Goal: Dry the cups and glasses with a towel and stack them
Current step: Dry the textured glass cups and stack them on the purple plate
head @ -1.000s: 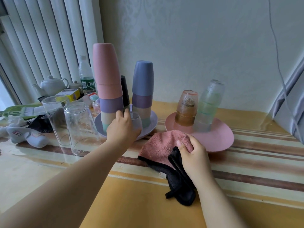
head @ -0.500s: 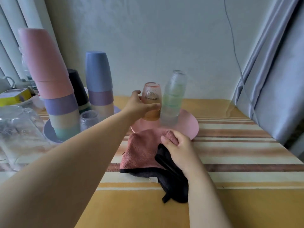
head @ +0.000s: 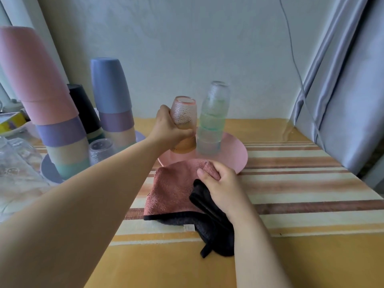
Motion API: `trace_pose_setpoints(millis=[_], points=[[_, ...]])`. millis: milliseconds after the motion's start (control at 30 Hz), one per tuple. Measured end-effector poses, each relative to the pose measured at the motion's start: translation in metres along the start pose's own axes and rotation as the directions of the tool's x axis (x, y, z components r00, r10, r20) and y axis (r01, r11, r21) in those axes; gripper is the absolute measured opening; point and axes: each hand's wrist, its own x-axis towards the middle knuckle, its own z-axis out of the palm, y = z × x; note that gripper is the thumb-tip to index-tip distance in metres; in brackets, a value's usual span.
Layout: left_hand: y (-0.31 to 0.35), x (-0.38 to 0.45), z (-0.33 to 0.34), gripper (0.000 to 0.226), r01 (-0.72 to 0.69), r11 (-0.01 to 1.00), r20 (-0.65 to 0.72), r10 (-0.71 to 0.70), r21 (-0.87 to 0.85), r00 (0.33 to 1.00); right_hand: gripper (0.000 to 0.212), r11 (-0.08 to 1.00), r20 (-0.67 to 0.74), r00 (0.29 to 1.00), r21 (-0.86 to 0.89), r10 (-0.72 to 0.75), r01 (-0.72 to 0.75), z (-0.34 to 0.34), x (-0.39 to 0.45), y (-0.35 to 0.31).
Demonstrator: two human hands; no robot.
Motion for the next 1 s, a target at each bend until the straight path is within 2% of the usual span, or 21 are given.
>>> trace_pose_setpoints(millis=[100,233,333,400,500,567,633,733,833,900,1000], points=[[0.002,0.002,-0.004,0.064,0.004,1.000,0.025,-0.004,-0.023,1.000,0.013,1.000,0.002,1.000,0.011,0.007,-0.007,0.000,0.000,-0.001],[0.014,0.001,-0.018,0.075,0.029,0.987,-0.013,-0.032,-0.158,0.999,0.009,1.000,0.001,1.000,0.010,0.014,-0.014,0.001,0.000,-0.002],[0.029,-0.013,-0.042,0.057,0.009,0.982,-0.053,-0.020,-0.189,0.998,0.009,0.999,-0.002,0.999,0.003,0.033,-0.033,0.000,0.000,-0.004],[0.029,-0.036,-0.062,0.053,0.033,0.972,-0.013,-0.037,-0.234,0.999,0.012,0.998,-0.001,0.998,0.032,0.062,-0.062,0.001,-0.001,-0.005],[0.010,-0.083,-0.089,0.069,0.069,0.979,0.039,-0.062,-0.193,0.997,0.010,0.982,0.026,0.994,0.154,0.104,-0.107,0.007,-0.003,-0.013],[-0.004,-0.118,-0.104,0.077,0.091,0.982,0.047,-0.085,-0.167,0.995,0.029,0.962,0.033,0.992,0.243,0.120,-0.124,0.016,-0.005,-0.023],[-0.013,-0.147,-0.114,0.080,0.130,0.968,0.079,-0.116,-0.216,0.990,0.045,0.941,0.049,0.989,0.306,0.136,-0.145,0.027,-0.012,-0.031],[-0.024,-0.172,-0.119,0.072,0.132,0.951,0.100,-0.108,-0.281,0.989,0.043,0.874,0.180,0.973,0.439,0.142,-0.209,0.050,-0.023,-0.047],[-0.037,-0.179,-0.122,0.060,0.087,0.946,0.009,-0.089,-0.312,0.996,0.049,0.764,0.368,0.925,0.568,0.096,-0.306,0.074,-0.041,-0.061],[-0.046,-0.181,-0.126,0.059,0.057,0.937,-0.031,-0.072,-0.345,0.997,0.059,0.795,0.423,0.906,0.545,0.016,-0.268,0.093,-0.050,-0.066],[-0.057,-0.183,-0.129,0.044,-0.012,0.949,0.015,0.018,-0.315,1.000,0.068,0.935,0.346,0.931,0.354,-0.116,-0.015,0.119,-0.056,-0.059]])
